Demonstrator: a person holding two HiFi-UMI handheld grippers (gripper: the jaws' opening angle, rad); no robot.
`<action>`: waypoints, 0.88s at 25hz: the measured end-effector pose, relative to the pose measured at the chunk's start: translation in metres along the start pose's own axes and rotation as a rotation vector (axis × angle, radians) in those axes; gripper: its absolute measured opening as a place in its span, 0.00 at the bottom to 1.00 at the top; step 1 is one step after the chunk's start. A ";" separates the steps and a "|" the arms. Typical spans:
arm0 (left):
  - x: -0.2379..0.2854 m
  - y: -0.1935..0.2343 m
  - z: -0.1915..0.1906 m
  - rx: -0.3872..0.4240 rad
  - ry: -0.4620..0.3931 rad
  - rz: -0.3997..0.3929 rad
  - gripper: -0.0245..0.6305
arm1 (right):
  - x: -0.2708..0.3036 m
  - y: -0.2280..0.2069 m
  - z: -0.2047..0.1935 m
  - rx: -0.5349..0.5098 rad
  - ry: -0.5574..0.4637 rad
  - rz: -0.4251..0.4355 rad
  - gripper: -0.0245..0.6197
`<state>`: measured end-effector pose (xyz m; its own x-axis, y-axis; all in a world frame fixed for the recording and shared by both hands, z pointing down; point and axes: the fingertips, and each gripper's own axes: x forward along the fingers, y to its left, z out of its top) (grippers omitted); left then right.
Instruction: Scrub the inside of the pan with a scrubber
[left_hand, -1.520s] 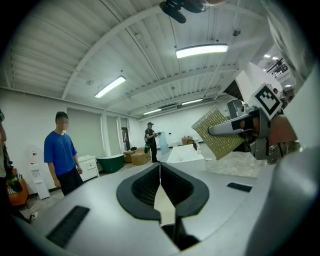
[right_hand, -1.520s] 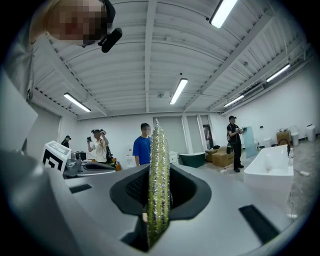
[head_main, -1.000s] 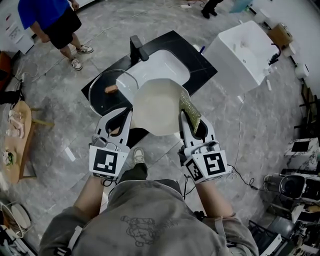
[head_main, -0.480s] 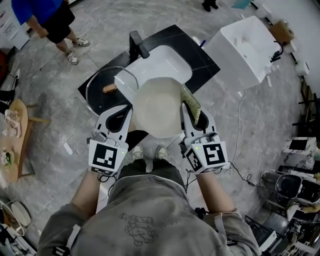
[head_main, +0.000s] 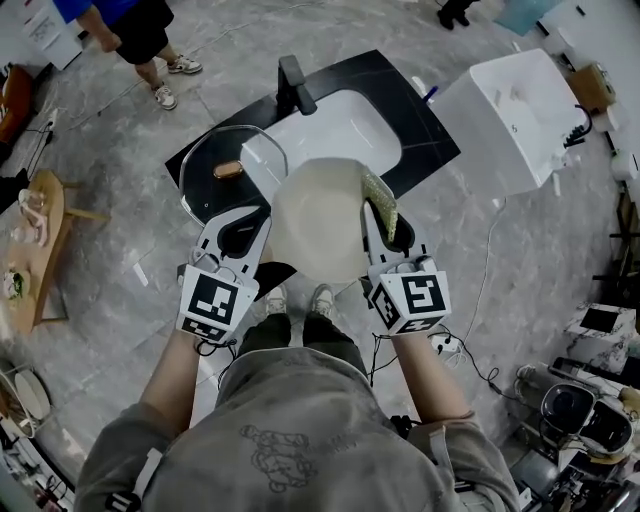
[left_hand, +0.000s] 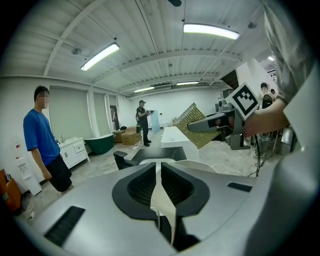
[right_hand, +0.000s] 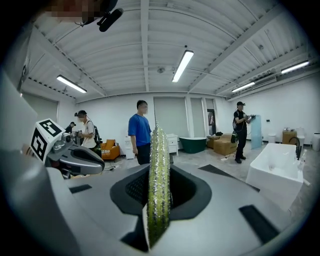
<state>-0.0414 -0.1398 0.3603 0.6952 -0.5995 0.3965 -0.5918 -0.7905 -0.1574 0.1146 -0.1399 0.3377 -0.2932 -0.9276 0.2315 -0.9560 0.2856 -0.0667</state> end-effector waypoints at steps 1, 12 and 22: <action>0.003 -0.001 -0.003 0.000 0.013 -0.005 0.07 | 0.004 -0.003 -0.004 -0.002 0.009 0.004 0.16; 0.028 -0.020 -0.058 0.102 0.207 -0.072 0.37 | 0.051 -0.031 -0.065 -0.015 0.139 0.023 0.16; 0.033 -0.046 -0.144 0.239 0.474 -0.232 0.43 | 0.093 -0.038 -0.123 -0.065 0.244 0.039 0.16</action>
<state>-0.0499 -0.1046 0.5108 0.5042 -0.3291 0.7984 -0.2990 -0.9339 -0.1960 0.1239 -0.2070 0.4806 -0.3123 -0.8323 0.4580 -0.9396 0.3417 -0.0197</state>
